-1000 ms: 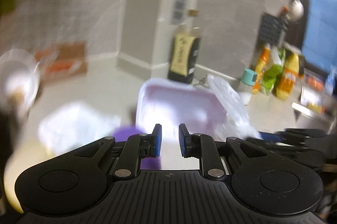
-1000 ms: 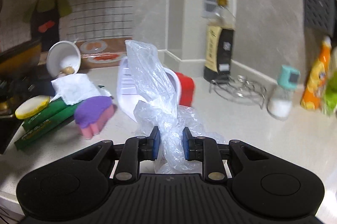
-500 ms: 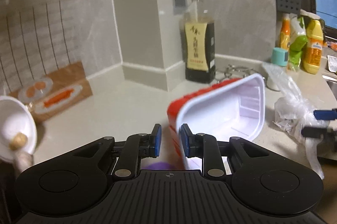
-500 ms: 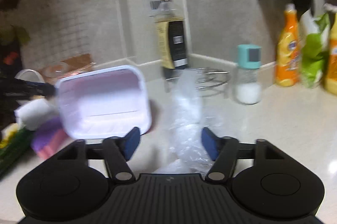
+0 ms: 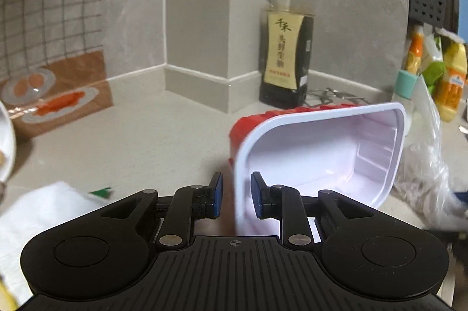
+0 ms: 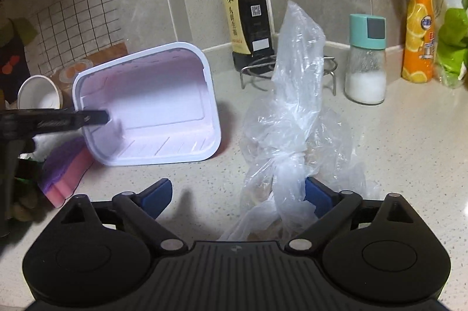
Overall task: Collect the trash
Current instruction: 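Grasp the white-red tray rim with the left gripper while the right gripper holds the bag, then carry the tray with the left gripper while the right gripper carries the bag down to the green bin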
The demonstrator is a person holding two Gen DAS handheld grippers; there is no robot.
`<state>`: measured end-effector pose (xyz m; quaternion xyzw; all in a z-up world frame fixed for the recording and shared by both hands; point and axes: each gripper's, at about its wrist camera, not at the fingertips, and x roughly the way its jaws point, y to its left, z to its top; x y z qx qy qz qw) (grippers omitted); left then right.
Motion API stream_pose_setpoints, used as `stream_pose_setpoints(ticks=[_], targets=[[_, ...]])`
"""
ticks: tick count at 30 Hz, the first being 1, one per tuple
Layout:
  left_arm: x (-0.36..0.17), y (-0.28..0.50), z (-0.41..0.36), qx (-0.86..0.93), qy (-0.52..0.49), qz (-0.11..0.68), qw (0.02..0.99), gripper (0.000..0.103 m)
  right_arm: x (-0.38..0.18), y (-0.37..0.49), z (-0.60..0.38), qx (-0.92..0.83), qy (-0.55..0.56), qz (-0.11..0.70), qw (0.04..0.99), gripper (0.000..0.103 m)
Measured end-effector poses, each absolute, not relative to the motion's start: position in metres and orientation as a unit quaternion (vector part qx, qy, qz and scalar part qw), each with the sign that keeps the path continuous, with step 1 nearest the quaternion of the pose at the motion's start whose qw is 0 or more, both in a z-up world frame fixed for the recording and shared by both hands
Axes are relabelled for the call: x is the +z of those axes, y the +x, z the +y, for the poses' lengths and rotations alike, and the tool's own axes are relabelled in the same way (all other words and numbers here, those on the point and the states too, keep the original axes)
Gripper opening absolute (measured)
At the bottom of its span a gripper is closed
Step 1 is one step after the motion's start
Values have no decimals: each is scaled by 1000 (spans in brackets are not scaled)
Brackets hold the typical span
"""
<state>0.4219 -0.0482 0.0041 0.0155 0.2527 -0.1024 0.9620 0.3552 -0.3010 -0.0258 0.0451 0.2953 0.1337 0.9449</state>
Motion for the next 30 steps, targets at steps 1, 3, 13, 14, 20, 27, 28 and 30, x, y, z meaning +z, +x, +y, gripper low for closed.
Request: stream_pose_setpoints(ticks=[1,3,13,14,20,27,28,30], targets=[[4,425,-49,-109,17,259,960,25,-26,355,-299,135,41,299,944,102],[4,429,-53,-117,29,273,954,20,-29,355,-296,131,33,299,945,103],[16,379,-54,-82,87,227,967,11,-7,308,-284,152,-38,213,964,96],[19,376,-52,-79,88,224,967,10,0,300,-284,141,-37,190,971,98],[35,364,-39,-64,68,215,972,10,13,318,-281,94,-29,178,979,100],[44,343,-30,-55,57,220,972,11,-14,363,-266,61,-23,278,958,41],[46,339,-29,-52,57,218,973,11,-13,360,-261,69,-22,280,957,29],[51,331,-26,-48,52,209,975,11,-4,347,-255,94,-9,276,956,24]])
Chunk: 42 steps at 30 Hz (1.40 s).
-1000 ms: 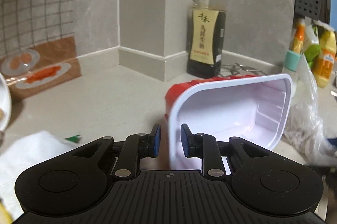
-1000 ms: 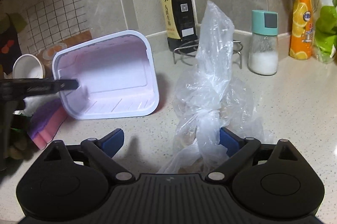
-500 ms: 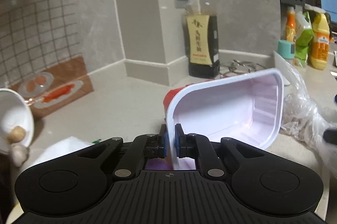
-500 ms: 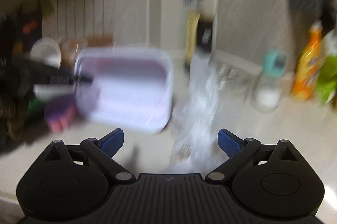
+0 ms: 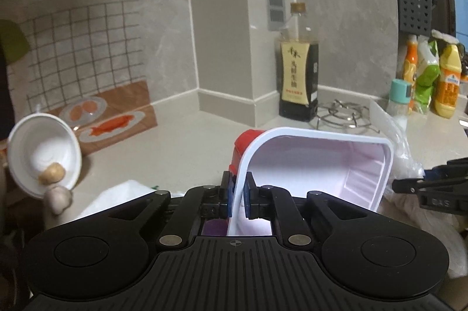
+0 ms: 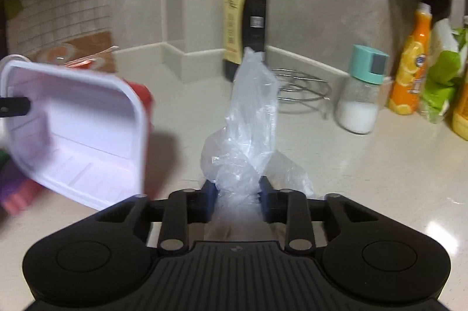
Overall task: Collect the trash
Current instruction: 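Carry the tray with the left gripper while the right gripper carries the bag down to the green bin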
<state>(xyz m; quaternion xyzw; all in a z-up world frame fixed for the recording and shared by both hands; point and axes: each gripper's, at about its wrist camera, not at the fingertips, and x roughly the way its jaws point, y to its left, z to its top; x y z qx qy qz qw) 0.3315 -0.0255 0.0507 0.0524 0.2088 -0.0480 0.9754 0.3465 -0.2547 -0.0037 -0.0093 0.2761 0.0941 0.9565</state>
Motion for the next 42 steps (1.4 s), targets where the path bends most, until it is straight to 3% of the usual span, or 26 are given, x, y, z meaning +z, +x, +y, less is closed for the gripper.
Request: stream_pose_setpoints(ticks=[12,21,30,42], targets=[[107,258,-15,-63,41,126,989,11,82,223,-248,135,6,196,971,22],[89,169,-39,-105,38,103,988,11,64,88,-286,112,52,156,980,22],[-25,125,-133,-228,70,201,950,11,-41,-6,-352,-27,34,201,979,22],[-263,219,-241,-233,44,532,813,11,-164,-10,-412,-73,106,317,940,22]])
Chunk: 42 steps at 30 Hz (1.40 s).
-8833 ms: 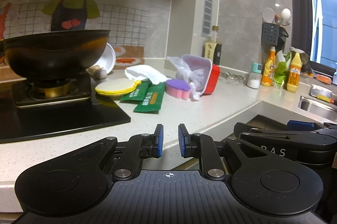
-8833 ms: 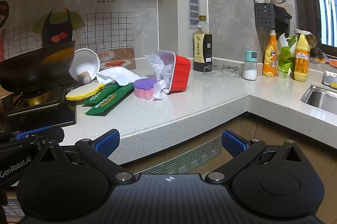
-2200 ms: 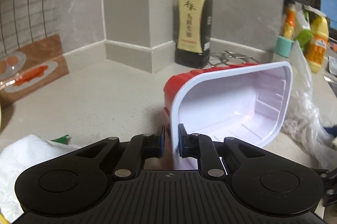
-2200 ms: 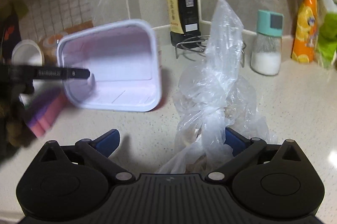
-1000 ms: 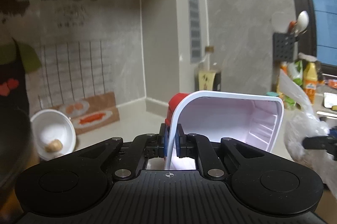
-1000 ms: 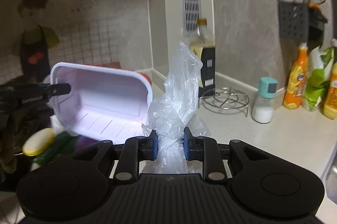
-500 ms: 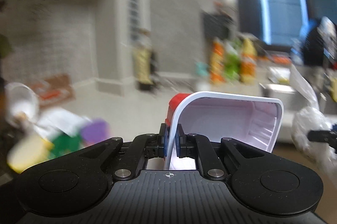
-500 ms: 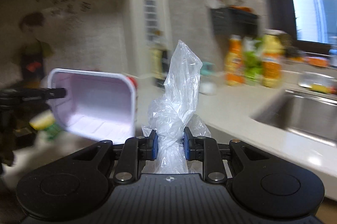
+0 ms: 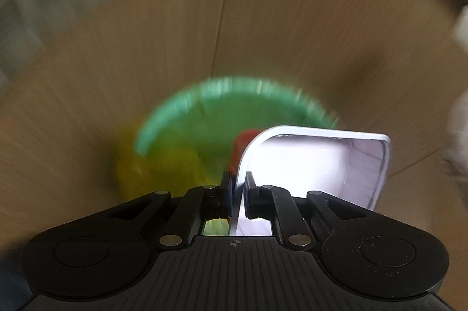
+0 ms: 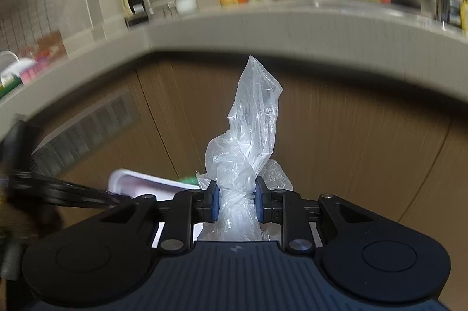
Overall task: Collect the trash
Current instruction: 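Carry the tray with the left gripper while the right gripper carries the bag down to the green bin, then open the left gripper over the bin dropping the tray while the right gripper releases the bag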
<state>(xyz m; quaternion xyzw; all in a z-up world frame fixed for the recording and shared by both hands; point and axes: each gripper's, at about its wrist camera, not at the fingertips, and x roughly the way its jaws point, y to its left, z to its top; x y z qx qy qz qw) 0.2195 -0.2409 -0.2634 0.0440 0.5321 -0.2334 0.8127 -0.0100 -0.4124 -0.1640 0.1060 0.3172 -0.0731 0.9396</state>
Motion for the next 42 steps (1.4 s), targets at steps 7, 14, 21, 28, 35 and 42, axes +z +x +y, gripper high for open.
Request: stream_pose_setpoints(ticks=[7,14,21,28,35,42], targets=[[-375,265,-260,-191,28,629,753,19,-214,17,-419,-61,118,387,912,22],[-390,276,-242,-190,-12,642,742,20,-250,47,-422,-47,146,434,888,22],[-320,270,-221,-216,-13,587,780,20,-260,91,-406,-5,160,448,879,22],[-269,253,-191,-261,-38,535,803,21,-288,138,-392,15,170,504,847,23],[-275,257,-190,-267,-52,539,797,20,-325,165,-369,-10,140,548,824,35],[-277,261,-178,-259,-60,537,801,20,-311,164,-366,-35,127,531,837,50]])
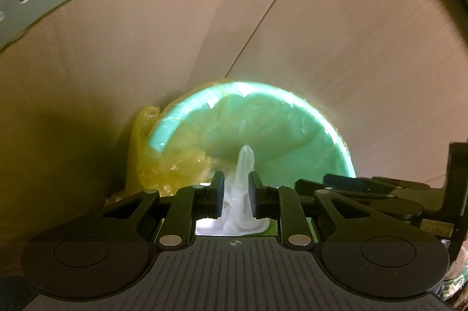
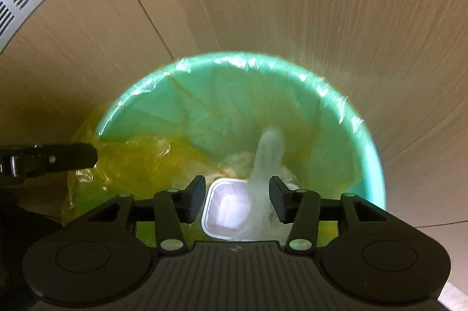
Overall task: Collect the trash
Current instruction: 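Open the left gripper over the bin dropping the tray while the right gripper releases the bag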
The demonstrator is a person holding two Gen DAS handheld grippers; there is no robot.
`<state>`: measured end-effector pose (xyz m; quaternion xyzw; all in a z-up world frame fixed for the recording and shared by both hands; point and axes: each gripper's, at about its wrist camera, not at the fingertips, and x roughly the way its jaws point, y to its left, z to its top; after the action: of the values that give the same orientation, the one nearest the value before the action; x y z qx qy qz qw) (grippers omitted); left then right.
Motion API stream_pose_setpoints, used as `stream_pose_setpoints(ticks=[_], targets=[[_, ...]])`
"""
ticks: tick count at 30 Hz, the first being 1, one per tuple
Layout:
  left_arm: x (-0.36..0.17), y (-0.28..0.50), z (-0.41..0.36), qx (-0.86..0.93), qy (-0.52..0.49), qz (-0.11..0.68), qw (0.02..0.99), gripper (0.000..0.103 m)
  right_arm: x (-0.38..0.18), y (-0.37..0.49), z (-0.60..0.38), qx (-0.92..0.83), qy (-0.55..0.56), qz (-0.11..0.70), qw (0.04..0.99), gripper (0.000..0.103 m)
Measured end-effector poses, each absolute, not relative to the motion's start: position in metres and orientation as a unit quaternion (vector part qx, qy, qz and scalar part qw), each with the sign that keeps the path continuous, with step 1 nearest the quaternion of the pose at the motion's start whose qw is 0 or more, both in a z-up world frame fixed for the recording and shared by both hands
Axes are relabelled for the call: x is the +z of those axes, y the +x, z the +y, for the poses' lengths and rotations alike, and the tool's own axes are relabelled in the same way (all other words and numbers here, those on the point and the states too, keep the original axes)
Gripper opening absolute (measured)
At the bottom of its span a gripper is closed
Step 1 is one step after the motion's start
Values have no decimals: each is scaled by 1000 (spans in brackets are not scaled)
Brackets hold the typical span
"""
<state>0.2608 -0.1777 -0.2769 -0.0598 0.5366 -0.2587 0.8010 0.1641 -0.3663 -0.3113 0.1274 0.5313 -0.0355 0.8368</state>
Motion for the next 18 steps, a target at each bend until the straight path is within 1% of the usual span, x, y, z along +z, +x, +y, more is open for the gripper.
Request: stream_pose_setpoints(ticks=[5,9,10,11,14,17,18], targets=[[-266,253,-181,-258,-49,520,813,20,-299,148,-371,-55,117,520,844,52],[-240,241,-185,-274,-42,485,829,21,-273,132,-356,-79,54,479,873,52],[-227,237,-183,-285,-46,471,834,21,-263,128,-352,-84,37,464,881,54],[-213,232,-181,-295,-47,457,838,21,-251,124,-349,-89,25,449,889,59],[-163,210,-170,-307,-35,406,860,21,-209,113,-343,-99,25,402,910,69],[-117,189,-150,-292,-32,374,880,21,-161,97,-336,-83,34,342,935,75],[-103,181,-141,-281,-35,367,886,21,-144,92,-333,-70,37,324,943,75]])
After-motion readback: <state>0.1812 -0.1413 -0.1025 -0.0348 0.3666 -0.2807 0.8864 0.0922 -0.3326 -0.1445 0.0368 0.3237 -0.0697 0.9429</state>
